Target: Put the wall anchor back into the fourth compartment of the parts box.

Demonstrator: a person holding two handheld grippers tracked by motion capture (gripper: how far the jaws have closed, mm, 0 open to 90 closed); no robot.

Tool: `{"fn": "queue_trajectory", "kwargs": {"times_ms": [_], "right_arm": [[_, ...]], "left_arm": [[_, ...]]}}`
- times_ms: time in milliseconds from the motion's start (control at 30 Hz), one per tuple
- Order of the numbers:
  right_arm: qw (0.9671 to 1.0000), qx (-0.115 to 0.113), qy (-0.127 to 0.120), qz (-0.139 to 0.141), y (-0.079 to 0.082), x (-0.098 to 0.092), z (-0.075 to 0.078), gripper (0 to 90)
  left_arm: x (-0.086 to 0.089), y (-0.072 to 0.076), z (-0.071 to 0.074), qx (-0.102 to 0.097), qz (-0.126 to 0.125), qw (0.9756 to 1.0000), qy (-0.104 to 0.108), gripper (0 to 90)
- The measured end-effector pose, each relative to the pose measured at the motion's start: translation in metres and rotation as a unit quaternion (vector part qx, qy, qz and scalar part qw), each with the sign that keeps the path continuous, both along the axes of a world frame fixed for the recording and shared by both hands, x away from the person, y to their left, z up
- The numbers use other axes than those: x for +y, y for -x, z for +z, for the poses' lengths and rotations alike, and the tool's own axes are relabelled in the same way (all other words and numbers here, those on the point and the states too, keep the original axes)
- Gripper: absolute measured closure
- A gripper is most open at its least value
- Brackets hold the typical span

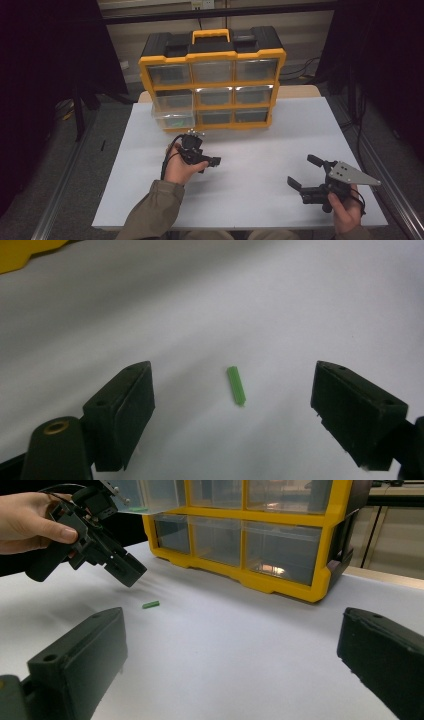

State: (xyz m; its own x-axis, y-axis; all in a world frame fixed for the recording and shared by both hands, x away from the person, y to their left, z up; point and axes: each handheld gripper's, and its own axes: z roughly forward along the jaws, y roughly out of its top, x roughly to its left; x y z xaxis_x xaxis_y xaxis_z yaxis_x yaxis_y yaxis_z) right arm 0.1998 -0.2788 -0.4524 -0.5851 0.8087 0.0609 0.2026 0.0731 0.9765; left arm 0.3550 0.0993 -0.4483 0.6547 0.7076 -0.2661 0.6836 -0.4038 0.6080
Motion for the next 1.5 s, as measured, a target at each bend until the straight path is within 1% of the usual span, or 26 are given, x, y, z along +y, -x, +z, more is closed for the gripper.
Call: {"fn": "queue_trajectory", "kwargs": {"times_ms": [67, 100, 133, 167, 267, 367, 433, 467, 500, 533, 600, 667, 700, 767, 800, 900, 1067, 1133, 1167, 1233, 1267, 1333, 1367, 1400, 1433, 1500], "right_arm": [[1.0, 0.0, 0.0, 0.001, 0.0, 0.0, 0.0, 0.0], [1.0, 0.0, 0.0, 0.001, 0.0, 0.0, 0.0, 0.0], [1.0, 0.0, -0.001, 0.001, 0.0, 0.0, 0.0, 0.0], [1.0, 0.002, 0.0, 0.001, 0.0, 0.0, 0.0, 0.0], [1.0, 0.001, -0.001, 0.001, 0.0, 0.0, 0.0, 0.0], [1.0, 0.0, 0.0, 0.002, 0.0, 0.0, 0.0, 0.0], [1.0, 0.001, -0.001, 0.001, 0.0, 0.0, 0.0, 0.0], [1.0, 0.002, 0.0, 0.001, 0.0, 0.0, 0.0, 0.0], [1.0, 0.002, -0.001, 0.002, 0.0, 0.0, 0.0, 0.0], [1.0, 0.002, 0.0, 0.002, 0.0, 0.0, 0.0, 0.0], [1.0, 0.002, 0.0, 0.002, 0.0, 0.0, 0.0, 0.0], [1.0, 0.002, 0.0, 0.002, 0.0, 0.0, 0.0, 0.0], [1.0, 0.002, 0.0, 0.003, 0.0, 0.0, 0.0, 0.0], [1.0, 0.001, 0.0, 0.002, 0.0, 0.0, 0.0, 0.0], [1.0, 0.002, 0.0, 0.002, 0.0, 0.0, 0.0, 0.0], [1.0, 0.002, -0.001, 0.003, 0.0, 0.0, 0.0, 0.0], [1.0, 0.002, 0.0, 0.003, 0.0, 0.0, 0.0, 0.0], [1.0, 0.002, 0.0, 0.003, 0.0, 0.0, 0.0, 0.0], [1.0, 0.002, 0.0, 0.003, 0.0, 0.0, 0.0, 0.0], [1.0, 0.002, 0.0, 0.004, 0.0, 0.001, 0.0, 0.0], [1.0, 0.0, 0.001, 0.005, 0.0, 0.001, 0.0, 0.0], [1.0, -0.001, -0.001, 0.006, 0.0, 0.001, 0.0, 0.0], [1.0, -0.001, 0.0, 0.006, 0.0, 0.001, 0.0, 0.0], [1.0, -0.001, 0.0, 0.006, 0.0, 0.001, 0.0, 0.0], [1.0, -0.001, 0.0, 0.006, 0.0, 0.001, 0.0, 0.0], [1.0, 0.0, -0.001, 0.006, 0.0, 0.001, 0.0, 0.0]], "left_arm": [[-0.001, 0.001, -0.002, -0.003, -0.002, 0.9999, -0.01, 19.5], [-0.001, 0.002, -0.003, -0.003, -0.001, 1.0, -0.009, 20.8], [-0.001, 0.002, -0.004, -0.003, -0.001, 0.9998, -0.017, 22.6], [-0.002, 0.002, -0.006, -0.007, 0.001, 0.9998, -0.02, 24.5], [-0.003, 0.002, -0.009, -0.017, 0.004, 0.9997, -0.019, 27.0], [-0.005, 0.003, -0.013, -0.03, 0.002, 0.9993, -0.021, 33.9], [-0.005, 0.003, -0.015, -0.033, -0.006, 0.9992, -0.024, 40.4], [-0.006, 0.004, -0.017, -0.042, -0.005, 0.999, -0.017, 44.8], [-0.006, 0.004, -0.018, -0.044, -0.011, 0.9989, -0.013, 47.3], [-0.006, 0.005, -0.018, -0.051, -0.013, 0.9984, -0.019, 48.8], [-0.008, 0.006, -0.02, -0.049, -0.013, 0.9986, -0.011, 53.5], [-0.01, 0.006, -0.022, -0.056, -0.016, 0.9981, -0.019, 55.2], [-0.01, 0.006, -0.023, -0.056, -0.018, 0.9981, -0.02, 58.4], [-0.01, 0.006, -0.026, -0.063, -0.016, 0.9978, -0.007, 60.8], [-0.01, 0.007, -0.025, -0.057, -0.017, 0.9981, -0.017, 65.2], [-0.011, 0.007, -0.025, -0.057, -0.017, 0.9981, -0.014, 68.4], [-0.014, 0.008, -0.026, -0.055, -0.014, 0.9982, -0.02, 70.8], [-0.015, 0.008, -0.028, -0.05, -0.012, 0.9986, -0.015, 70.8], [-0.016, 0.008, -0.029, -0.052, -0.011, 0.9985, -0.014, 71.2], [-0.017, 0.008, -0.027, -0.053, -0.011, 0.9982, -0.025, 74.0], [-0.017, 0.008, -0.027, -0.05, -0.009, 0.9983, -0.027, 75.2], [-0.019, 0.009, -0.027, -0.053, -0.005, 0.9982, -0.029, 79.4], [-0.019, 0.01, -0.027, -0.053, -0.006, 0.9979, -0.036, 82.0], [-0.02, 0.01, -0.027, -0.049, -0.001, 0.9981, -0.037, 84.3], [-0.019, 0.009, -0.026, -0.047, -0.005, 0.9982, -0.037, 84.5], [-0.02, 0.009, -0.026, -0.041, -0.001, 0.9986, -0.033, 84.8]]}}
